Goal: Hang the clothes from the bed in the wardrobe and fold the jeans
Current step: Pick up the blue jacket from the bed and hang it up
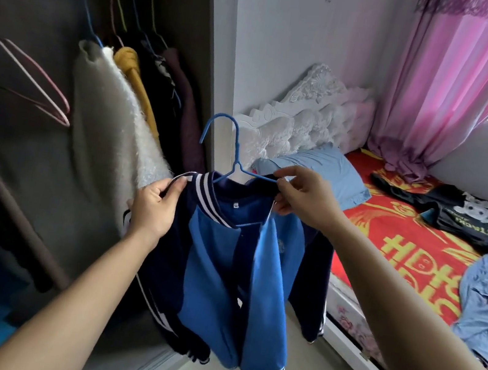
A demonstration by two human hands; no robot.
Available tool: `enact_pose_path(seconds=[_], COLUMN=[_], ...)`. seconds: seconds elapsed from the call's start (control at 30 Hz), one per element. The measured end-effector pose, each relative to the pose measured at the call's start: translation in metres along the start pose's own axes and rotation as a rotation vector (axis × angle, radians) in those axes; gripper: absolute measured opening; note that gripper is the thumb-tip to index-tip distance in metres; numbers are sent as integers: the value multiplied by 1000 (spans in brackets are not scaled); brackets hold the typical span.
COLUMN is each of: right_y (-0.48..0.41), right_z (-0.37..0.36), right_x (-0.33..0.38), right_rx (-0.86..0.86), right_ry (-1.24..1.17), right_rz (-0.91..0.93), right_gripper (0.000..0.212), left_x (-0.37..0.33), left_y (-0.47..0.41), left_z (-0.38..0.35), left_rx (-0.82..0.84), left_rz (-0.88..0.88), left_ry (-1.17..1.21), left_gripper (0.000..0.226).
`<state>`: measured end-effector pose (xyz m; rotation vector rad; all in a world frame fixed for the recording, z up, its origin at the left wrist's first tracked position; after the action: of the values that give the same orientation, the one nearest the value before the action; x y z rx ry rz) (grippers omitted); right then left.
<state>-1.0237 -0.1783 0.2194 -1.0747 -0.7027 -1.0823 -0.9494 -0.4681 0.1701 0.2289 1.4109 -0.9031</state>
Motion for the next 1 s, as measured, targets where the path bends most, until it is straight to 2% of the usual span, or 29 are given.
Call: enact_pose_path(seconds=[0.1,0.17,0.23,0.3,0.37,0.43,0.5,0.57,0.63,0.7,0.87,1.0], right_y=[4,4,3,-1,-4,-7,-10,-11,-9,-4,-1,-3], right_z=[-4,-9,-8,5,23,30,27,24,20,19,25,24], right_x=[10,18,28,41,51,56,55,57,61,65,77,93], right_rx=[30,45,49,-40,-194,-223,-129,-72,-86,-128,-325,-398], right_ry=[-250,-308,-168,144,460,687,738,689,703,686,418,358], right_rz=[-47,-29,80,311,527,633,629,607,657,687,649,706], right_gripper=[15,9,6,17,35,50,54,49,38,39,43,42], left_x=[-3,-6,-8,-13,-23,-34,-43,-51,-60,-73,-119,-149], left_y=[-4,-7,-10,-17,-25,-31,-39,-45,-49,-52,-50,-38], left_z=[1,2,5,12,21,29,36,43,49,55,67,61], left_rx=[-19,-25,-48,-93,-120,-124,-131,-145,-152,-145,-93,29], left_rz=[16,62,120,126,92,73,56,34,-7,-126,-460,-837], left_ry=[-11,72,132,165,173,166,157,135,76,-73,-299,-489], left_gripper=[58,53,37,18,16,18,19,20,35,54,56,60])
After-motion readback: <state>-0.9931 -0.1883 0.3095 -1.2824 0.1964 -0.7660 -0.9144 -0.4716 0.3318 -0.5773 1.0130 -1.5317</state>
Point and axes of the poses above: each hand's wrist, its own y-axis away from the middle knuckle, its own z-axis out of the back of the hand, x = y × z, the point moved 7 cm from there along -y, towards the middle knuckle, and after that the axes turned 12 degrees about -x, right-handed, at the moved point
